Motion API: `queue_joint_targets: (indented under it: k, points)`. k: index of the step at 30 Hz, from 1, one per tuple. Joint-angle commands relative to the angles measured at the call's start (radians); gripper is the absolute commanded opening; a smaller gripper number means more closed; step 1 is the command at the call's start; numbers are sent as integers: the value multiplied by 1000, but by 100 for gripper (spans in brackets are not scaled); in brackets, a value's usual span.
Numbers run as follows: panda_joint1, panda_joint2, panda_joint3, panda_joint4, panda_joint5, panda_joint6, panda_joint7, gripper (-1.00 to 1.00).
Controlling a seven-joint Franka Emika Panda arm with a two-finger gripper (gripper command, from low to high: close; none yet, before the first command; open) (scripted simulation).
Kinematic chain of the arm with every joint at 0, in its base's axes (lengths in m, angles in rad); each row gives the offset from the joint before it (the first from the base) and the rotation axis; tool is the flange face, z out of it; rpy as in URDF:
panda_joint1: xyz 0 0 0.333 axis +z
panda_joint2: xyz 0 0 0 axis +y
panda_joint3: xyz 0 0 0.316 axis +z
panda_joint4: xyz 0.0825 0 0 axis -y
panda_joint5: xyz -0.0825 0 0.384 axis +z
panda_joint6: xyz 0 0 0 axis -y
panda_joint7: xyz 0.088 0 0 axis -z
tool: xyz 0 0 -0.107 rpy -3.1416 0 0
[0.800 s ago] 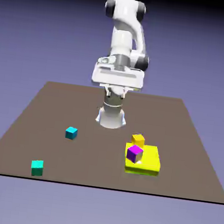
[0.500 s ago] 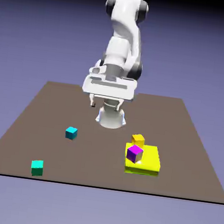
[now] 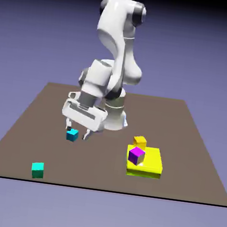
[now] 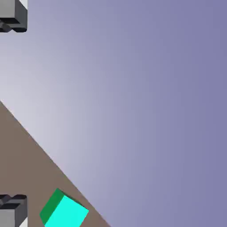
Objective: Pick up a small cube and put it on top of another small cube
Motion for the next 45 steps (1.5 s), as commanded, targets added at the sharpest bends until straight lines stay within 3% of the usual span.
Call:
queue_joint_targets:
  k: [1, 16, 23, 24, 25, 30, 45]
  points:
    - [-11, 25, 3, 15, -25, -7, 44, 0]
    - [-247, 397, 51, 238, -398, -114, 695, 0]
    - [-210, 586, -29, 359, -534, -44, 814, 0]
    - [-210, 586, -29, 359, -534, -44, 814, -100]
    - [-210, 586, -29, 359, -534, -44, 814, -100]
    - [-245, 405, 47, 243, -404, -111, 700, -100]
    - [-17, -139, 483, -92, 198, -328, 726, -100]
